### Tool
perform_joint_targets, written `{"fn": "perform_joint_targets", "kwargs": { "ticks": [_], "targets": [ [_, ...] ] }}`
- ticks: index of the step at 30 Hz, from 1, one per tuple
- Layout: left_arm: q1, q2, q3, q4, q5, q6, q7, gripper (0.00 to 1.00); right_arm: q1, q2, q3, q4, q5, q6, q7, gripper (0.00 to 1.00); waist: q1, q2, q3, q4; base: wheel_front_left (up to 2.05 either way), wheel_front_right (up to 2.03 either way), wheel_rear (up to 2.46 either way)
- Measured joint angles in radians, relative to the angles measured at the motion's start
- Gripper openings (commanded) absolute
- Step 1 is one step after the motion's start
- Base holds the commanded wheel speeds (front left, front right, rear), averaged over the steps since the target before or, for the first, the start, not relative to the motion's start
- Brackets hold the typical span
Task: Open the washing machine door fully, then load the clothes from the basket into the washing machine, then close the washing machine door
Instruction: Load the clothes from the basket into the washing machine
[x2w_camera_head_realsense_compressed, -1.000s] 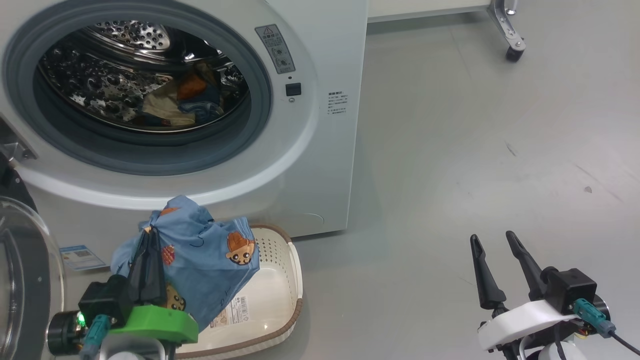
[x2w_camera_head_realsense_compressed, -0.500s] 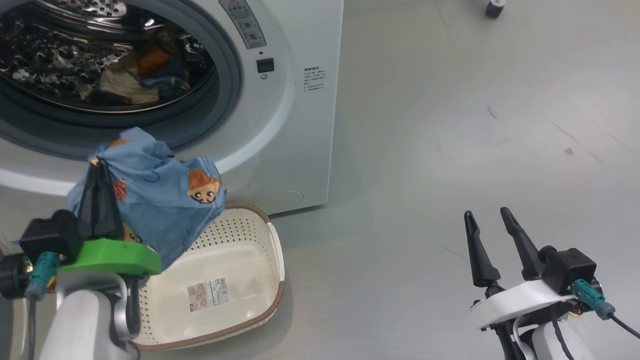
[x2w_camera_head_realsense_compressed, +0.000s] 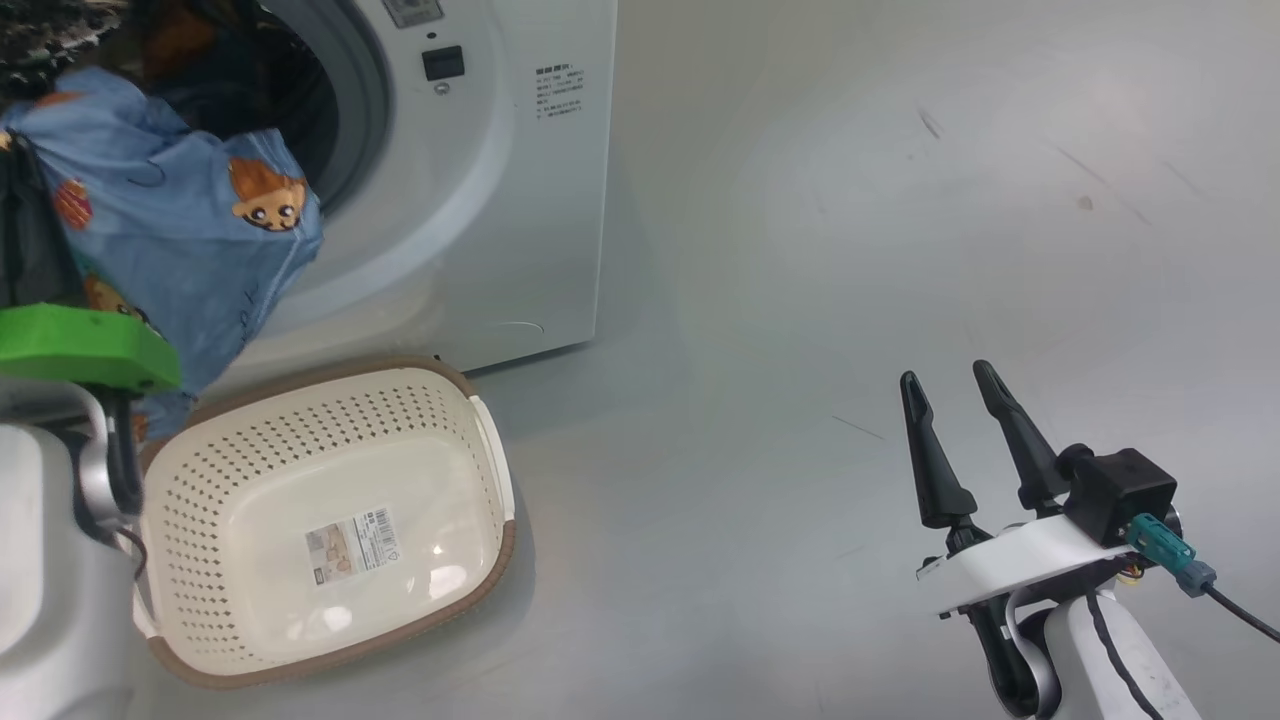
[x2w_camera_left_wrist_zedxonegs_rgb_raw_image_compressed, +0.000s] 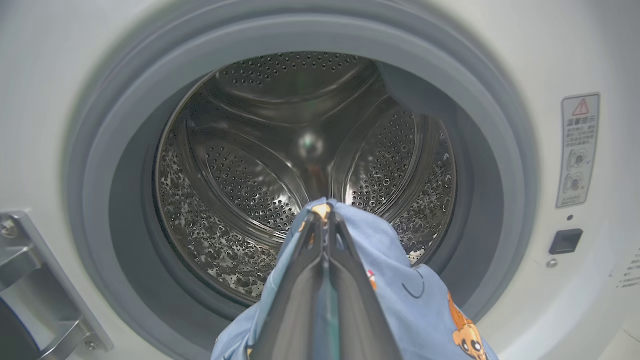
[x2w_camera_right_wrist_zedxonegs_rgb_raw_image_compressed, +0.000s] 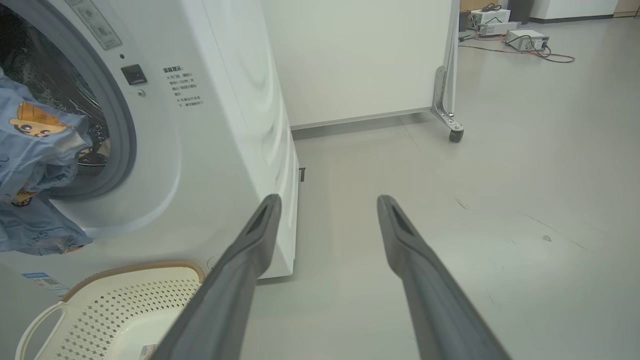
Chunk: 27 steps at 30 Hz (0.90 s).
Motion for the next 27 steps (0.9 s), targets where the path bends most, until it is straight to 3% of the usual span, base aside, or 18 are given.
{"fn": "perform_joint_targets", "kwargs": {
  "ticks": [27],
  "targets": [
    [-0.487,0.176,0.064,0.234,0.044,0.008,0.059,0.0,-0.114,0.0,0.101,-0.044,0.009,0.0,0.0,1.0,0.0002,0.0,0.301,-0.115,0.0,0.0,0.0]
  ]
}}
